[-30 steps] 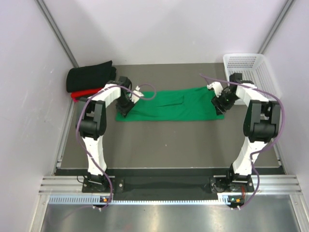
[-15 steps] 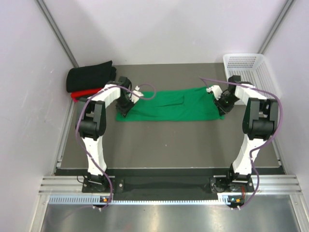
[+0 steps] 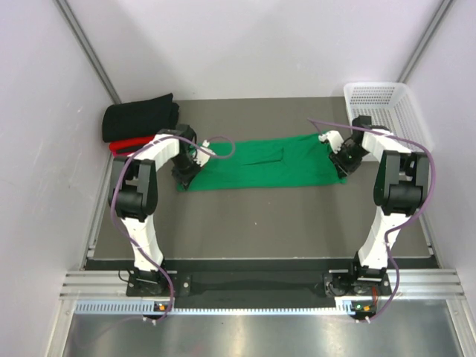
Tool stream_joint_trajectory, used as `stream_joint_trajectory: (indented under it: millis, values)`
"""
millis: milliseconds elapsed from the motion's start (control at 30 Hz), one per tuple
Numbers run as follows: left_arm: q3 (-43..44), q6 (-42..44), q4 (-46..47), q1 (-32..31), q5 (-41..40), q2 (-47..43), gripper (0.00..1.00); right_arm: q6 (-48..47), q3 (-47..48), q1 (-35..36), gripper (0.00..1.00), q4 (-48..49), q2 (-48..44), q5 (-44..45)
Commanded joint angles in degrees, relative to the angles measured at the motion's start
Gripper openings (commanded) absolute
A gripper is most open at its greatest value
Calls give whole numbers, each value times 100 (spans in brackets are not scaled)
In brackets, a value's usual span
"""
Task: Fold and stack the t-shirts
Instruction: Fold the tshirt
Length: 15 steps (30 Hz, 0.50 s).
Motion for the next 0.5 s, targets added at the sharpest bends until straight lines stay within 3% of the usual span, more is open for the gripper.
stream_joint_trajectory:
  millis: [0,67,133,233,467]
  values:
    - [628,-38,-311,40,97,-383,0,20,6,-120,34,73,-143,217]
    - [937,32,-276,40,27,-383,0,21,33,-120,39,73,-256,209]
    - [1244,120,-153,40,-113,-444,17,29,51,-111,43,134,-450,147]
    - [1212,523,93,31,-79,-699,35,99,77,-111,48,248,-898,-37]
    - [456,1481,-241,-127,-70,-813,40,389,375,3,51,100,-1137,-389]
